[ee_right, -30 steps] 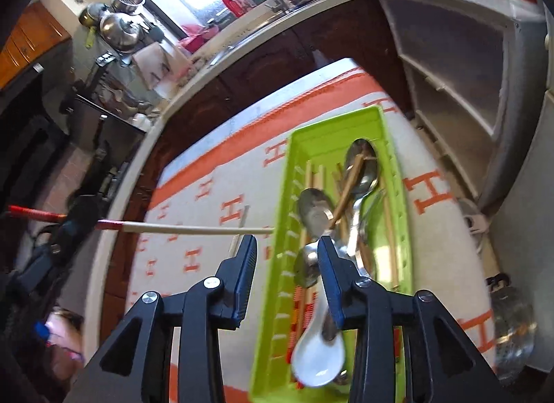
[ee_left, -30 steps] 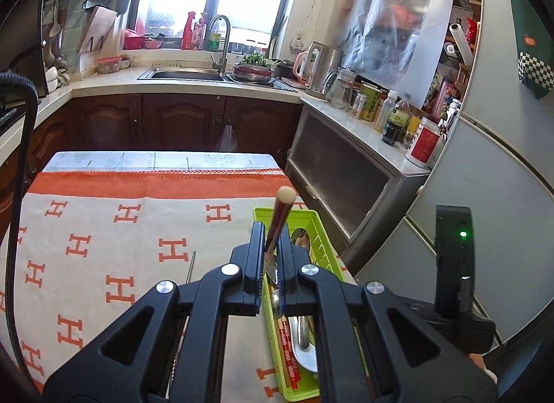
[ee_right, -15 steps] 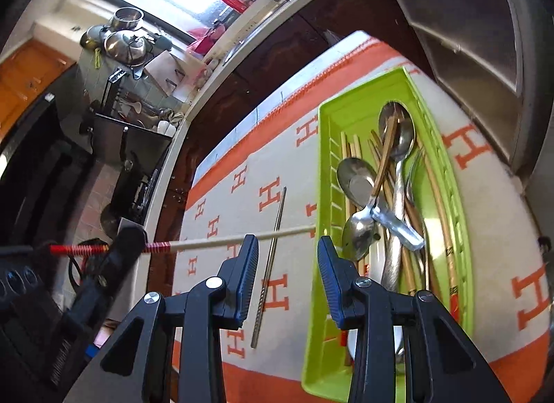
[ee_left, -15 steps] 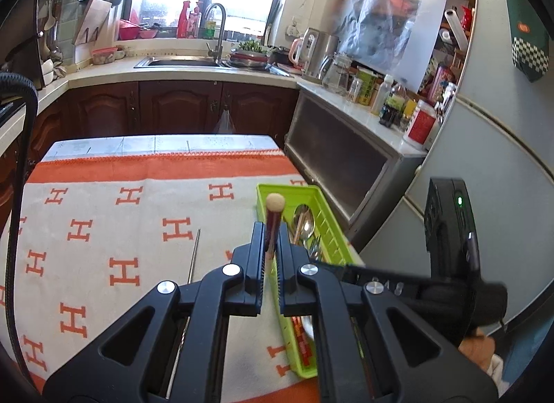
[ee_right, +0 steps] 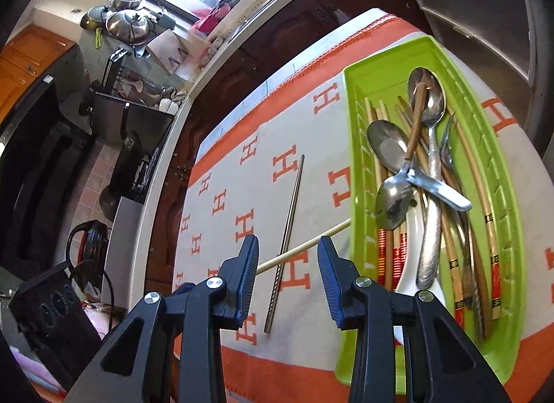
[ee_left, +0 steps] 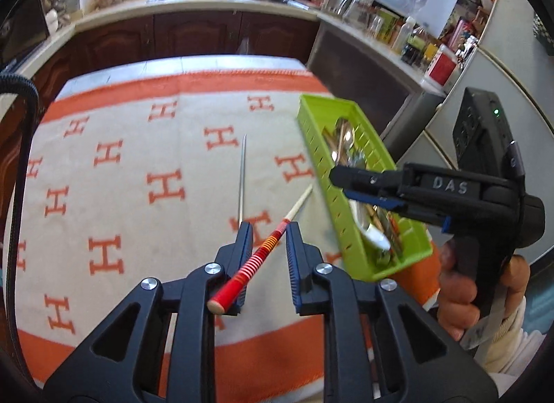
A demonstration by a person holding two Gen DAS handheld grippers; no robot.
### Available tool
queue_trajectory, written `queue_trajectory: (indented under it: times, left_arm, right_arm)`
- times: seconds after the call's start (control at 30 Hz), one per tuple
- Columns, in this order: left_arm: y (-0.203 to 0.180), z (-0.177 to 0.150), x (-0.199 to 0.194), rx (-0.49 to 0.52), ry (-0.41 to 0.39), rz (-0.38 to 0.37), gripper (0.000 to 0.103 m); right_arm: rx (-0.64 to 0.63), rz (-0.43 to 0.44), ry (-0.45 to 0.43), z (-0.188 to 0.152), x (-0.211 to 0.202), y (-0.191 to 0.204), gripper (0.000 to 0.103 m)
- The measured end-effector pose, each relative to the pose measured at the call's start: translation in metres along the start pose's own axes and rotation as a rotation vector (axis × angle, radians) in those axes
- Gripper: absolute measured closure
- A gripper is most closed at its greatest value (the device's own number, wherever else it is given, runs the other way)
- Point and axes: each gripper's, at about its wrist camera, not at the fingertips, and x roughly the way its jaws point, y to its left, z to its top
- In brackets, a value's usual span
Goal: Organize utensils
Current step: 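Grasp the steel chopstick with left while right grasps the wooden chopstick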
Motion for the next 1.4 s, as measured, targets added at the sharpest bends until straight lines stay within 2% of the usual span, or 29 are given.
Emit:
queue_trajectory:
  times: [0.37,0.6,0.83,1.07,1.27,1.33,1.4]
  left_arm:
    - [0.028,-0.03,0.013,-0.013,0.156,0.002,0.083]
    - [0.036,-0.045,0.023,-0.007,0.213,-0.014,0.083]
    - [0.056,-0.046,0.021,-0.047,0.198,-0.034,0.083]
    - [0.079,-0.043,0.015,-0.093,0.16,-0.062,0.083]
    - [0.105,-0.038,0.008,-0.154,0.122,-0.066,0.083]
    - [0.109,-0.034,0.007,-0.162,0.11,-0.07,0.083]
    - [0.11,-0.029,0.005,-0.168,0.093,-0.074,0.083]
  right_arm:
    - [-0.031,-0.045,0.077,-0.031,0.033,0.03,0.067]
    - [-0.056,-0.101,0.126,-0.048,0.061,0.052,0.066]
    - [-0.072,-0.208,0.142,-0.059,0.081,0.064,0.066]
    - [-0.136,-0.374,0.152,-0.075,0.114,0.077,0.067]
    - [-0.291,-0.544,0.094,-0.09,0.133,0.093,0.077]
    - [-0.338,-0.597,0.078,-0.093,0.132,0.093,0.086]
    - [-0.33,-0.598,0.061,-0.092,0.129,0.09,0.09]
